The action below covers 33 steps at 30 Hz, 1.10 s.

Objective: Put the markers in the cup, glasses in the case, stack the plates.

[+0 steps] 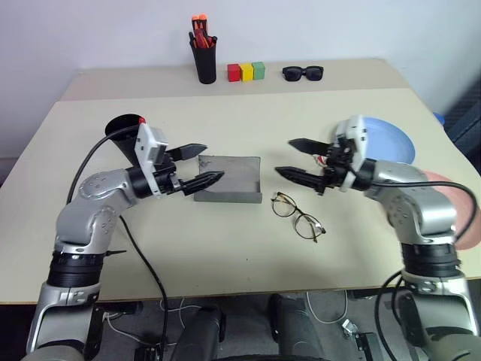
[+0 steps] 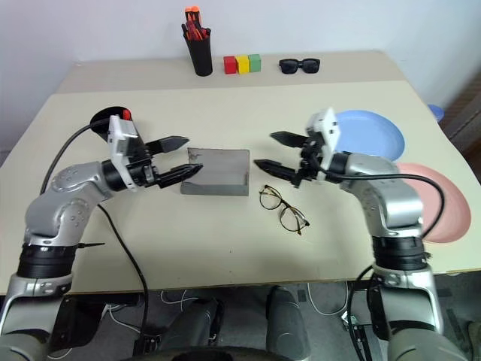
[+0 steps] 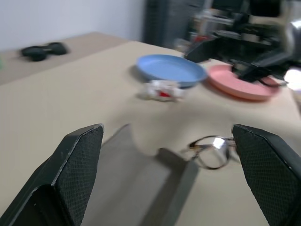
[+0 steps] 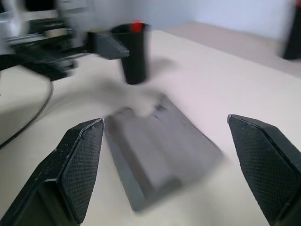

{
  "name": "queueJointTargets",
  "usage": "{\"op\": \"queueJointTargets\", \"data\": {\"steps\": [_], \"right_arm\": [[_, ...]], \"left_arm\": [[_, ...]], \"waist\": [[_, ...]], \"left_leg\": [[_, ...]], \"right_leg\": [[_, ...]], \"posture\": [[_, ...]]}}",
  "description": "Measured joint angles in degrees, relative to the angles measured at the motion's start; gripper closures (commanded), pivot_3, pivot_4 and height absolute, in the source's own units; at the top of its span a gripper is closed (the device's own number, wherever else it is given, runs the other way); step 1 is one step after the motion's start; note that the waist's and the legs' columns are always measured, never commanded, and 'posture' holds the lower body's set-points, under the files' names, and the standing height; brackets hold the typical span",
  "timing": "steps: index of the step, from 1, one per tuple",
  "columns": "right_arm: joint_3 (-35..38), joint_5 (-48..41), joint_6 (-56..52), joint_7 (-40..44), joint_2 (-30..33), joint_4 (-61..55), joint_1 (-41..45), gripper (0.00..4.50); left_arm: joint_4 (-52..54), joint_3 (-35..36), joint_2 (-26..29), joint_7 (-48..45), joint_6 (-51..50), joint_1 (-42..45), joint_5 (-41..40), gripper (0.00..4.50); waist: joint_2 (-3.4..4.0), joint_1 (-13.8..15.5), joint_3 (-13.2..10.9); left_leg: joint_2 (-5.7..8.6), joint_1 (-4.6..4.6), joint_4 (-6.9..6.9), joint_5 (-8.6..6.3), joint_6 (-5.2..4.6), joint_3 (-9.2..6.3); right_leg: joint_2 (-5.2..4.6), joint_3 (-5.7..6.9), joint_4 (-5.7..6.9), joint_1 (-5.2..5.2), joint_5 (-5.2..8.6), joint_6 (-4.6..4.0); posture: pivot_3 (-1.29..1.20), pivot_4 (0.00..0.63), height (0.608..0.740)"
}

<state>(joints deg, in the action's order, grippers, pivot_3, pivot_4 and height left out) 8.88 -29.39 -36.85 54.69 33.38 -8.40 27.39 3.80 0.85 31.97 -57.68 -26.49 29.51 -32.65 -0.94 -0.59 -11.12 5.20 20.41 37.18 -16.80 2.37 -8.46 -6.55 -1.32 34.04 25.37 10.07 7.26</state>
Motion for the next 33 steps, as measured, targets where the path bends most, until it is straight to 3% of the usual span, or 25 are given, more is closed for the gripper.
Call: {"op": "queueJointTargets", "data": {"steps": [6, 11, 16, 19, 23, 27, 33], "right_arm": [[3.55, -3.37, -2.66, -4.48, 0.80, -6.87, -7.52, 0.10], [7.48, -4.73, -2.63, -7.47, 1.76, -10.32, -11.55, 0.10], [8.25, -4.06, -1.43, -10.15, 2.54, -12.98, -14.98, 0.10], [8.17, -3.20, -1.70, -12.23, 3.52, -14.64, -16.26, 0.10], [6.43, -3.39, -6.53, -15.00, 5.40, -16.75, -15.98, 0.10], [2.34, -3.05, -14.76, -18.25, 10.24, -19.73, -13.18, 0.10], [-2.43, -6.15, -28.25, -21.15, 12.13, -24.39, -7.33, 0.10]], "left_arm": [[-11.89, -10.90, -5.41, -9.51, 7.97, 9.20, 7.42, 0.00], [-28.32, -17.40, -11.86, -18.12, 18.89, 19.61, 14.72, 0.00], [-41.47, -18.33, -18.94, -22.68, 25.43, 26.70, 17.96, 0.00], [-44.39, -17.23, -20.03, -23.48, 25.69, 27.79, 18.12, 0.00], [-42.25, -13.33, -17.01, -24.33, 21.81, 27.24, 16.35, 0.00], [-29.11, -10.14, -9.84, -24.86, 12.00, 20.52, 12.06, 0.00], [-10.62, -5.81, -0.48, -22.35, 4.05, 6.63, 8.05, 0.00]], "waist": [[0.00, -0.14, 0.00], [-0.02, 0.31, -0.01], [-0.02, -0.06, -0.01], [-0.02, -0.37, -0.02], [-0.02, -0.31, -0.02], [0.00, -0.41, -0.03], [0.00, -0.06, -0.03]], "left_leg": [[0.01, 0.01, 0.06, 0.00, -0.01, 0.12], [0.02, 0.06, 0.08, -0.01, -0.05, 0.11], [0.04, 0.07, 0.11, -0.09, -0.19, 0.21], [0.00, 0.05, 0.07, -0.10, -0.21, 0.22], [-0.01, 0.05, 0.11, -0.10, -0.21, 0.21], [-0.05, 0.04, 0.09, -0.13, -0.25, 0.20], [-0.13, 0.05, 0.12, -0.13, -0.24, 0.17]], "right_leg": [[-0.01, -0.04, -0.02, -0.01, -0.01, 0.01], [-0.01, -0.04, -0.09, -0.03, -0.02, 0.05], [-0.04, -0.08, -0.21, -0.04, -0.07, 0.15], [-0.01, -0.09, -0.20, -0.03, -0.07, 0.16], [-0.01, -0.11, -0.16, -0.03, -0.06, 0.17], [-0.01, -0.14, -0.11, 0.01, -0.05, 0.18], [-0.04, -0.14, -0.10, 0.01, -0.05, 0.17]], "posture": [[0.00, 0.150, 0.740], [0.00, 0.150, 0.740], [0.00, 0.150, 0.740], [0.00, 0.150, 0.740], [0.00, 0.150, 0.740], [0.00, 0.150, 0.740], [0.00, 0.150, 0.740]]}}
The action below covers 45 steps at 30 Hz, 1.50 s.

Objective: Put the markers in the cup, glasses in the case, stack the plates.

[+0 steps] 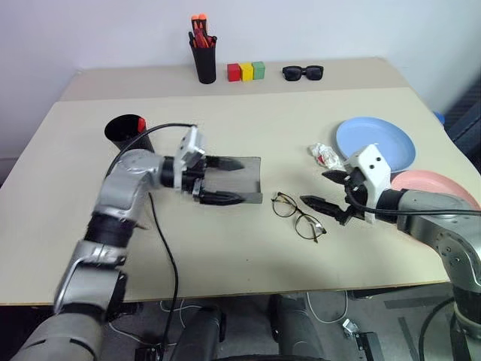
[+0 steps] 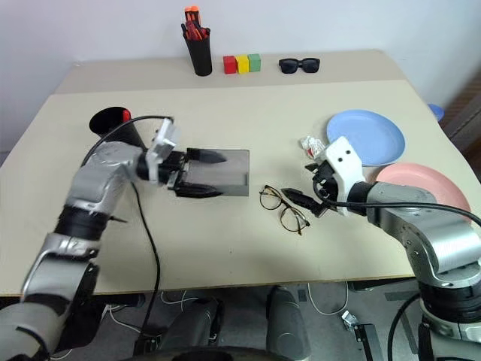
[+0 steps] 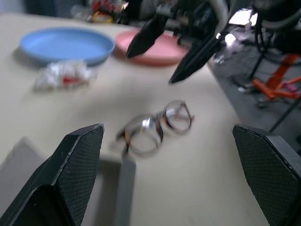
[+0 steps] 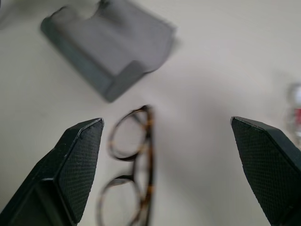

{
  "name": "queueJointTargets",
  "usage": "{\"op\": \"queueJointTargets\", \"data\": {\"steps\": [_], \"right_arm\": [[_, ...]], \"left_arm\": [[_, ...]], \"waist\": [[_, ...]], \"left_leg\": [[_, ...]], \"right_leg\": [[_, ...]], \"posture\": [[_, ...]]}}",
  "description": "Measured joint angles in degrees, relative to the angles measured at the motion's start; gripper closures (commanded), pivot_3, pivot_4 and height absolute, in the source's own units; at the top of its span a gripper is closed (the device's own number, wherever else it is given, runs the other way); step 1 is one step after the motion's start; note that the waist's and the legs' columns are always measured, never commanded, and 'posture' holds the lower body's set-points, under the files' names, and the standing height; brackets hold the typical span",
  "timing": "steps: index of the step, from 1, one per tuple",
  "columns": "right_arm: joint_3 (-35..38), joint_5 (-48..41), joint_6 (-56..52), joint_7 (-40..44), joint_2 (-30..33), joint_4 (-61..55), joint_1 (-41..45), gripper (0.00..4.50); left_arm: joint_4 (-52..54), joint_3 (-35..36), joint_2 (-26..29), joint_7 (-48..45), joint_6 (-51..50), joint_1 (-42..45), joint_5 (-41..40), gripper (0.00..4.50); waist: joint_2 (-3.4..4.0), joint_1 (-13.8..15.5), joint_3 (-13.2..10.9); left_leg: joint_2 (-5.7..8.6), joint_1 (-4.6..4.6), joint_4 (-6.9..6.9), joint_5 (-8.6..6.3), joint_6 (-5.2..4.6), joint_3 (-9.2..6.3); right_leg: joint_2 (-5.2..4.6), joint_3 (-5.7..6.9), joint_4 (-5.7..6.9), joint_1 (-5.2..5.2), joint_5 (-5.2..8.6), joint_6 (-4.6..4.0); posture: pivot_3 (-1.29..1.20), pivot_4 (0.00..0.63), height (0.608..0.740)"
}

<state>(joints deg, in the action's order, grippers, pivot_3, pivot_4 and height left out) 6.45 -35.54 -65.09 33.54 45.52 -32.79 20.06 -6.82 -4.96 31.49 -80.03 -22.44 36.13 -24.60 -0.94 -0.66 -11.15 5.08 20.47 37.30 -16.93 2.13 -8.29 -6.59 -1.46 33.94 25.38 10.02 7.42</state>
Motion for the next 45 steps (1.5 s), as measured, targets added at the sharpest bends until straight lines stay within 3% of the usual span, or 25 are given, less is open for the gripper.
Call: {"op": "queueJointTargets", "data": {"steps": [6, 13, 16, 19, 32, 35, 39, 42, 45], "right_arm": [[-5.10, -1.26, -12.45, -3.63, -1.00, -0.88, 5.83, 0.10], [-6.40, -0.84, -19.31, -7.12, -4.56, 1.73, 8.54, 0.10], [-8.16, 0.15, -19.09, -7.35, -3.54, 2.89, 7.84, 0.89], [-9.24, 1.50, -18.31, -7.24, -1.63, 3.99, 7.16, 2.35], [-10.29, 2.12, -17.09, -6.80, -2.30, 5.20, 7.10, 2.35], [-10.29, 2.12, -17.07, -6.65, -3.15, 5.84, 7.19, 3.65], [-10.23, 2.01, -17.25, -6.35, -3.90, 6.34, 8.14, 3.65], [-10.15, 2.14, -17.20, -6.18, -3.91, 7.60, 8.65, 4.45], [-10.39, 2.22, -16.94, -5.88, -3.79, 7.83, 8.82, 4.45]], "left_arm": [[12.86, 8.04, 5.92, 2.86, 0.47, -13.83, -3.88, 0.00], [13.05, 13.76, 9.89, 4.56, 5.59, -19.15, -4.14, 0.00], [12.92, 13.79, 9.94, 5.53, 6.24, -19.36, -4.18, 0.00], [13.25, 13.77, 9.87, 6.68, 6.82, -20.17, -4.20, 0.00], [13.87, 13.19, 9.70, 8.29, 7.14, -20.22, -4.26, 0.00], [13.91, 12.73, 9.56, 8.81, 7.13, -20.21, -4.26, 0.00], [14.10, 12.55, 9.56, 9.20, 7.12, -20.21, -4.26, 0.00], [14.19, 12.46, 9.53, 9.31, 7.13, -20.21, -4.27, 0.00], [14.30, 12.44, 9.47, 9.64, 7.12, -20.21, -4.27, 0.00]], "waist": [[-0.02, 0.21, 0.00], [-0.02, 0.49, 0.00], [-0.02, 0.50, 0.00], [-0.02, 0.22, 0.00], [-0.02, 0.03, 0.00], [-0.02, 0.01, 0.00], [-0.02, 0.02, 0.00], [-0.02, 0.03, 0.00], [-0.02, 0.00, 0.00]], "left_leg": [[-0.01, 0.01, 0.02, 0.00, 0.00, 0.02], [0.04, 0.03, 0.01, -0.01, -0.01, 0.03], [0.07, 0.02, 0.00, -0.02, -0.03, 0.05], [0.07, 0.02, -0.02, -0.02, -0.03, 0.05], [0.06, 0.00, -0.03, -0.02, -0.03, 0.06], [0.06, 0.00, -0.04, -0.02, -0.03, 0.06], [0.06, 0.00, -0.04, -0.02, -0.03, 0.06], [0.06, 0.01, -0.04, -0.02, -0.03, 0.06], [0.06, 0.00, -0.04, -0.02, -0.03, 0.06]], "right_leg": [[-0.05, 0.00, -0.04, -0.02, 0.00, -0.01], [-0.07, 0.02, -0.08, -0.02, 0.00, -0.01], [-0.07, 0.02, -0.13, -0.04, -0.01, 0.00], [-0.06, 0.02, -0.12, -0.03, 0.00, 0.00], [-0.03, 0.02, -0.13, -0.04, -0.01, 0.00], [-0.03, 0.02, -0.13, -0.04, 0.00, 0.00], [-0.03, 0.02, -0.13, -0.03, -0.01, 0.00], [-0.03, 0.02, -0.13, -0.03, -0.01, 0.00], [-0.03, 0.02, -0.13, -0.03, -0.01, 0.00]], "posture": [[0.00, 0.150, 0.740], [0.00, 0.150, 0.740], [0.00, 0.150, 0.740], [0.00, 0.150, 0.740], [0.00, 0.150, 0.740], [0.00, 0.150, 0.740], [0.00, 0.150, 0.740], [0.00, 0.150, 0.740], [0.00, 0.150, 0.740]]}}
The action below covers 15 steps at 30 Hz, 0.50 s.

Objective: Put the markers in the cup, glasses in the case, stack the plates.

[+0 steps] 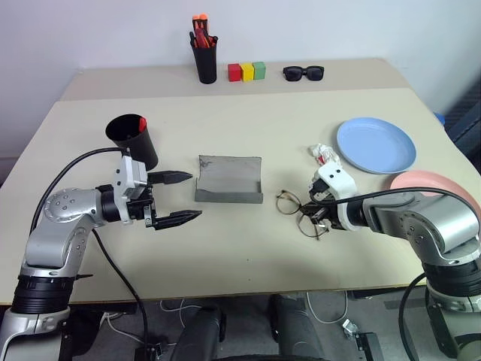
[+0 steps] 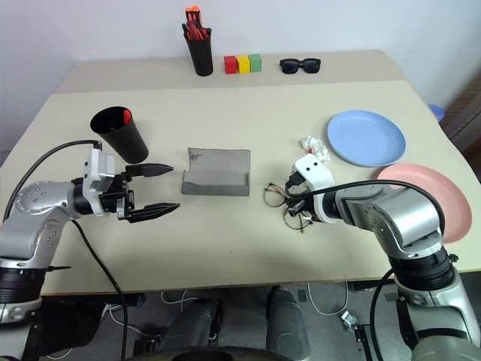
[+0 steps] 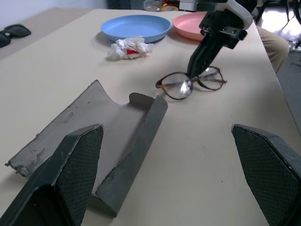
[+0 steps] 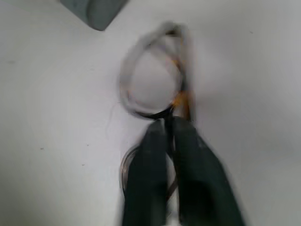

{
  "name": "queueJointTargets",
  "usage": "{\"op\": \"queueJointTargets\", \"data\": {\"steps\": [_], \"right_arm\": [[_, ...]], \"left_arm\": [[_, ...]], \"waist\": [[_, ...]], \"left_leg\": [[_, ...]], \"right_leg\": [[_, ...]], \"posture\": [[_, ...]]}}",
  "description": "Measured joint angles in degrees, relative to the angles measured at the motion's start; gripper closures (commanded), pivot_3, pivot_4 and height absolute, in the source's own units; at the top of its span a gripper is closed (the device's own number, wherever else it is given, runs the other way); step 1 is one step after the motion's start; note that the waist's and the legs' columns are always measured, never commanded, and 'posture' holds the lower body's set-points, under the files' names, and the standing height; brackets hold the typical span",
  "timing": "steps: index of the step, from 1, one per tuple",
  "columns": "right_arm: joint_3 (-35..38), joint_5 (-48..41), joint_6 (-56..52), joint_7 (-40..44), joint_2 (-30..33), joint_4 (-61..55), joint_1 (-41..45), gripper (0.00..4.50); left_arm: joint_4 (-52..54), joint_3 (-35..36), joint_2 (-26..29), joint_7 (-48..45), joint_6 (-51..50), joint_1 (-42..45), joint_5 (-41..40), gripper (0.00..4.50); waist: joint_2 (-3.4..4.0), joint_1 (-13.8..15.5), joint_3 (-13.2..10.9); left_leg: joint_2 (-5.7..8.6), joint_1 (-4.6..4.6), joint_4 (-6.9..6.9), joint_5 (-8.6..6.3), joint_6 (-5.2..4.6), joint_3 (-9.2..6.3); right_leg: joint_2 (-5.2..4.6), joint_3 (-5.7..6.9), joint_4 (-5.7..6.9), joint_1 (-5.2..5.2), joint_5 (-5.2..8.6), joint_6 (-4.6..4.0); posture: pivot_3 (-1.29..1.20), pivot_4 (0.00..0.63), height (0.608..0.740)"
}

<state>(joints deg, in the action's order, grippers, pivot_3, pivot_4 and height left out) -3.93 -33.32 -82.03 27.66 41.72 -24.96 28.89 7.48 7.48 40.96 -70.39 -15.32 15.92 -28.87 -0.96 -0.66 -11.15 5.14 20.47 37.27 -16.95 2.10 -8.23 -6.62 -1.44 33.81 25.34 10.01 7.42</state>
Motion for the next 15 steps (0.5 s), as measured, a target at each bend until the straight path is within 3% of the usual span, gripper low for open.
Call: {"op": "queueJointTargets", "data": {"steps": [8, 12, 15], "right_arm": [[-1.89, 0.76, 1.78, 2.16, 1.43, 0.20, 1.51, 4.45], [-2.13, 1.96, 6.31, 3.07, 0.95, 2.32, 9.61, 4.45], [-1.70, 4.31, 12.15, 2.12, -3.10, 6.98, 16.99, 4.45]], "left_arm": [[0.08, 0.06, 0.03, 0.55, -0.31, 0.00, -0.35, 0.00], [0.11, 0.83, 0.36, 1.16, -1.19, -0.15, -1.58, 0.00], [0.08, 2.20, 1.22, 1.81, -1.43, -1.23, -1.88, 0.00]], "waist": [[0.01, -0.03, -0.01], [0.03, -0.39, -0.02], [0.02, -0.40, -0.01]], "left_leg": [[0.00, 0.00, 0.00, 0.00, 0.00, 0.01], [-0.02, -0.04, -0.03, 0.00, 0.00, 0.05], [-0.04, -0.05, -0.10, 0.00, 0.00, 0.05]], "right_leg": [[0.00, 0.00, 0.00, 0.00, 0.00, 0.00], [0.01, 0.00, 0.02, 0.02, 0.00, 0.01], [0.07, 0.00, -0.01, 0.04, 0.00, -0.01]], "posture": [[0.00, 0.150, 0.740], [0.00, 0.150, 0.740], [0.00, 0.150, 0.740]]}}
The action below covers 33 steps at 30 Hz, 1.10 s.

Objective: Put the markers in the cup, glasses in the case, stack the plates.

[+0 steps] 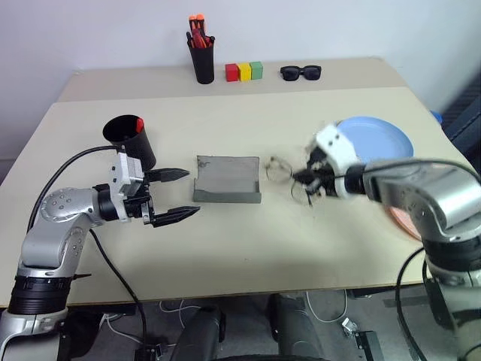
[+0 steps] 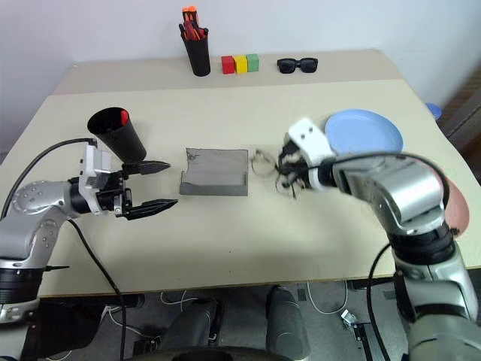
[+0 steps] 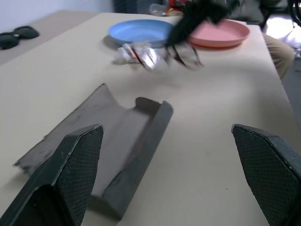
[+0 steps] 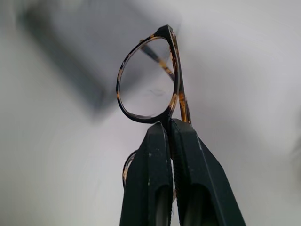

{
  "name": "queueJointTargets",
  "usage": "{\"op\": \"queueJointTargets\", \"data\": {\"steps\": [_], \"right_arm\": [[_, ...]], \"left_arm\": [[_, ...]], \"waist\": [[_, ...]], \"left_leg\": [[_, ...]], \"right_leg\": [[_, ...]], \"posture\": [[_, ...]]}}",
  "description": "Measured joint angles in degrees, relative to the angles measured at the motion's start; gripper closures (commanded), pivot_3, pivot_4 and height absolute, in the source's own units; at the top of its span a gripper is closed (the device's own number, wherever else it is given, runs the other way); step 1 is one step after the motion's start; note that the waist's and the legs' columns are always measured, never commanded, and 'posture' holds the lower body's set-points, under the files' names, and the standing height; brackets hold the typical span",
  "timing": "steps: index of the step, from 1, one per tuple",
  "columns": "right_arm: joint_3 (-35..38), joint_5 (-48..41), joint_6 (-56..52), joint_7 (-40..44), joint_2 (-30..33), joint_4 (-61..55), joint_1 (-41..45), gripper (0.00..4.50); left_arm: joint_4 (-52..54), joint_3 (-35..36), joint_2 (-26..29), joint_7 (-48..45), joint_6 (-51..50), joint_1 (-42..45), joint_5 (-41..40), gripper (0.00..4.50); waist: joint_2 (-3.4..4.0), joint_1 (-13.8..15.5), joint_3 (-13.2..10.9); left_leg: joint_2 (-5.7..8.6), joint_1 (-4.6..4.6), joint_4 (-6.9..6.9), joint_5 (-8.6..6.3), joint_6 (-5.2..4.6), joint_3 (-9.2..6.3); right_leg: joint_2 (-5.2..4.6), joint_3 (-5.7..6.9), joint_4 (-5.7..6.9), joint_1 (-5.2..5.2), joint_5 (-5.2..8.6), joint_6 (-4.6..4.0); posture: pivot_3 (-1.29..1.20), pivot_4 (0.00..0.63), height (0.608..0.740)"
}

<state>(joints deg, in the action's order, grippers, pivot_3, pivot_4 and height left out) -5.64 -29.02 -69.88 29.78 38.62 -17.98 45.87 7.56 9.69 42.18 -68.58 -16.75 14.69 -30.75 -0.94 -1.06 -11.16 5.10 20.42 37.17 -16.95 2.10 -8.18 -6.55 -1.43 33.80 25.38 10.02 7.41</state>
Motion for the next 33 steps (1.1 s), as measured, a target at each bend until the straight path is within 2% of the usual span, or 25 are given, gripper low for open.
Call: {"op": "queueJointTargets", "data": {"steps": [3, 7, 11, 16, 20, 27, 32, 33], "right_arm": [[-1.01, 2.12, 6.07, -0.25, -5.40, 4.55, 3.00, 4.45], [-6.67, 5.22, 14.72, 0.53, -16.51, 11.43, 6.36, 4.45], [-12.17, 8.62, 22.19, 2.34, -22.45, 16.97, 6.67, 4.45], [-16.58, 14.77, 31.07, 5.09, -22.57, 21.20, 4.34, 4.45], [-17.33, 17.85, 33.46, 5.89, -22.70, 24.56, 3.38, 4.45], [-22.34, 23.76, 35.21, 12.34, -17.79, 24.76, 1.80, 4.45], [-22.08, 24.03, 33.50, 15.84, -17.02, 23.93, 1.77, 4.45], [-21.93, 23.93, 33.09, 16.15, -17.19, 23.88, 1.77, 4.18]], "left_arm": [[0.06, 0.53, 0.13, 0.24, -0.13, -0.78, -0.26, 0.00], [0.65, 0.55, 0.21, 0.60, -0.29, -1.49, -0.48, 0.00], [2.49, 0.63, 0.64, 1.32, -0.20, -2.83, -0.39, 0.00], [5.70, 0.96, 0.70, 3.12, -0.52, -5.66, -0.69, 0.00], [6.87, 1.21, 0.70, 4.14, -0.76, -6.58, -1.05, 0.00], [7.23, 1.27, 1.00, 4.94, -0.94, -7.10, -1.12, 0.00], [7.22, 1.25, 1.00, 5.03, -0.94, -7.07, -1.12, 0.00], [7.22, 1.24, 1.00, 5.04, -0.95, -7.05, -1.12, 0.00]], "waist": [[-0.01, 0.08, 0.01], [0.01, -0.18, -0.01], [0.01, 0.03, -0.01], [0.01, 0.02, -0.01], [0.02, -0.19, -0.01], [0.02, -0.11, -0.01], [0.02, -0.19, -0.01], [0.02, -0.17, -0.01]], "left_leg": [[0.00, 0.03, -0.01, 0.00, 0.00, 0.00], [0.00, 0.06, -0.03, 0.00, 0.01, -0.01], [0.03, 0.06, -0.04, -0.01, 0.02, -0.03], [0.05, 0.03, -0.04, -0.01, 0.02, -0.03], [0.03, 0.00, -0.03, 0.00, 0.04, -0.03], [0.02, 0.01, -0.03, 0.00, 0.04, -0.02], [0.01, -0.01, -0.04, 0.00, 0.03, -0.02], [0.01, -0.01, -0.04, 0.00, 0.03, -0.02]], "right_leg": [[0.00, 0.00, -0.07, 0.01, -0.01, -0.01], [0.00, -0.01, -0.05, 0.10, -0.04, -0.04], [-0.02, 0.00, 0.00, 0.12, -0.05, -0.06], [-0.01, 0.00, 0.05, 0.12, -0.04, -0.06], [0.04, -0.01, 0.18, 0.16, -0.05, -0.10], [0.05, -0.01, 0.17, 0.16, -0.05, -0.11], [0.06, -0.01, 0.18, 0.16, -0.05, -0.11], [0.06, -0.01, 0.18, 0.16, -0.06, -0.11]], "posture": [[0.00, 0.150, 0.740], [0.00, 0.150, 0.740], [0.00, 0.150, 0.740], [0.00, 0.150, 0.740], [0.00, 0.150, 0.740], [0.00, 0.150, 0.740], [0.00, 0.150, 0.740], [0.00, 0.150, 0.740]]}}
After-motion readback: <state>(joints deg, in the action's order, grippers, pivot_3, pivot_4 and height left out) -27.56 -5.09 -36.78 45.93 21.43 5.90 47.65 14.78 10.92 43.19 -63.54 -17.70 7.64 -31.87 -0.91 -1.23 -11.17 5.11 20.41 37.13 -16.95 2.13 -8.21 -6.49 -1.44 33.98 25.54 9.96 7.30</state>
